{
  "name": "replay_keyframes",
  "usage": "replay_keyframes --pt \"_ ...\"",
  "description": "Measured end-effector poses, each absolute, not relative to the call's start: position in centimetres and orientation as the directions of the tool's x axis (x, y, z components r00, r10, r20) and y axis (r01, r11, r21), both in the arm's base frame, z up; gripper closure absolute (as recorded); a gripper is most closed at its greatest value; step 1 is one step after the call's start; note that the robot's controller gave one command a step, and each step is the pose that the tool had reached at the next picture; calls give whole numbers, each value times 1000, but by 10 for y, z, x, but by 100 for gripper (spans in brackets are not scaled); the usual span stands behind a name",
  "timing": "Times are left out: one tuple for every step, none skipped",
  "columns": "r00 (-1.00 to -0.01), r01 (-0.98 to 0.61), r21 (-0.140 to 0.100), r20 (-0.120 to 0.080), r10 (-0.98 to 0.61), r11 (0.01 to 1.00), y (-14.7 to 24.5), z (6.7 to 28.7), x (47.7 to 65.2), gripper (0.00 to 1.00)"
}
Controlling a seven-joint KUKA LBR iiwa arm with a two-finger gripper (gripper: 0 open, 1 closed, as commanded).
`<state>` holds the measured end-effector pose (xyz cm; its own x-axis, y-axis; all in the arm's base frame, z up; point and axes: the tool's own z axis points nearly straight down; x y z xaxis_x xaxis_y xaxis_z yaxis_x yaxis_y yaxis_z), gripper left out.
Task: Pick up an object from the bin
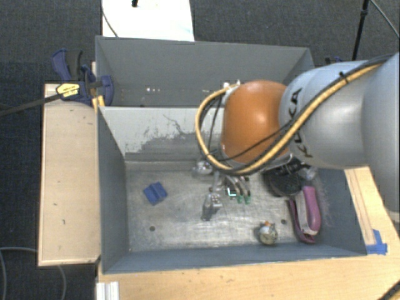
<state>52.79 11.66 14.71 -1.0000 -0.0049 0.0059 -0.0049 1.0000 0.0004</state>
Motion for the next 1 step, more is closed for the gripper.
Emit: replay_keyframes --pt "-972 -236 3 -4 -236 972 221 69 562 0"
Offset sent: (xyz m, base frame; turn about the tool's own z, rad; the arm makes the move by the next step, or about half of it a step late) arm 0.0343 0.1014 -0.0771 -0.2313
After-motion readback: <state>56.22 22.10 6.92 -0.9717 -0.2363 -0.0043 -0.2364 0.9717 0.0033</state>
